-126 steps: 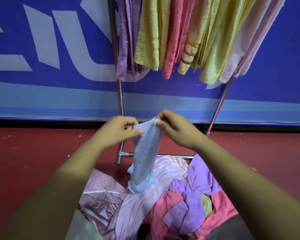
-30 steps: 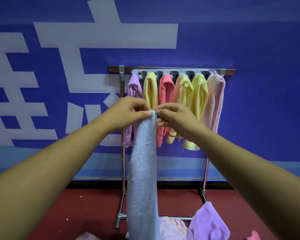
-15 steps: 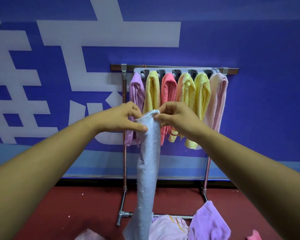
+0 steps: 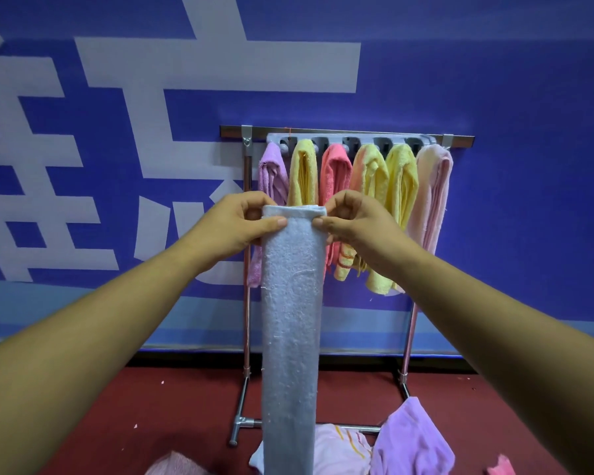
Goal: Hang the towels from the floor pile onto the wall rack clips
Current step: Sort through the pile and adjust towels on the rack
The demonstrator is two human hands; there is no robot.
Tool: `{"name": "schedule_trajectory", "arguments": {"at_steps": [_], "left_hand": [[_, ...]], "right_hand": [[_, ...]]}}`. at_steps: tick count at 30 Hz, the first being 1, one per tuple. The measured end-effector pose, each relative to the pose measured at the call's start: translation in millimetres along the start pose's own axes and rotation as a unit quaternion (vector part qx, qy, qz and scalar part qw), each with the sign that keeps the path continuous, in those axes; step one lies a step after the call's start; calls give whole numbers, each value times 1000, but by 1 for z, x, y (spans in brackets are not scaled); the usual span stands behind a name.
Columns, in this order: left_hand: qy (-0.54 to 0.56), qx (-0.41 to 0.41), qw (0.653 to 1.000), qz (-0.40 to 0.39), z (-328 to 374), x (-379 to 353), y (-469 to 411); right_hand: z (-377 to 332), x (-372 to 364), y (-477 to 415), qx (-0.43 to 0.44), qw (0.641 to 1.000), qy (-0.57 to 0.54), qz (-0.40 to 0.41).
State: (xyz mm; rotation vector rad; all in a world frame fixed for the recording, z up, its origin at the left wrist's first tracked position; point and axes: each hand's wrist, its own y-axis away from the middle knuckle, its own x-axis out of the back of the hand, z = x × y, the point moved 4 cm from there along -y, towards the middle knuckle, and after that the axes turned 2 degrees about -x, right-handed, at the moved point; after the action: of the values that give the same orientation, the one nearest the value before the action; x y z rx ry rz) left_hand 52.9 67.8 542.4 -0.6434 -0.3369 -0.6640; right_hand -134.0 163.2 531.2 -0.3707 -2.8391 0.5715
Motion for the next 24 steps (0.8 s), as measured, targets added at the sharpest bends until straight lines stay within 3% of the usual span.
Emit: {"name": "schedule_trajectory", "arguments": {"at_steps": [6,13,18,24], "left_hand": [[64,4,998,28,1,-8,-3],[26,12,1000,-3,-5,-15,-2],[107,41,993,-25,-23,-20,6],[82,153,977,-126,-92,-57,39]], "right_hand": [[-2,-3,-3,-27,999,-18,-20],[-17,-14,-4,-6,969,227,-97],[-25,-14,-12,4,967,242,-77],[-34,1,-24,14,980,198,-1]]}}
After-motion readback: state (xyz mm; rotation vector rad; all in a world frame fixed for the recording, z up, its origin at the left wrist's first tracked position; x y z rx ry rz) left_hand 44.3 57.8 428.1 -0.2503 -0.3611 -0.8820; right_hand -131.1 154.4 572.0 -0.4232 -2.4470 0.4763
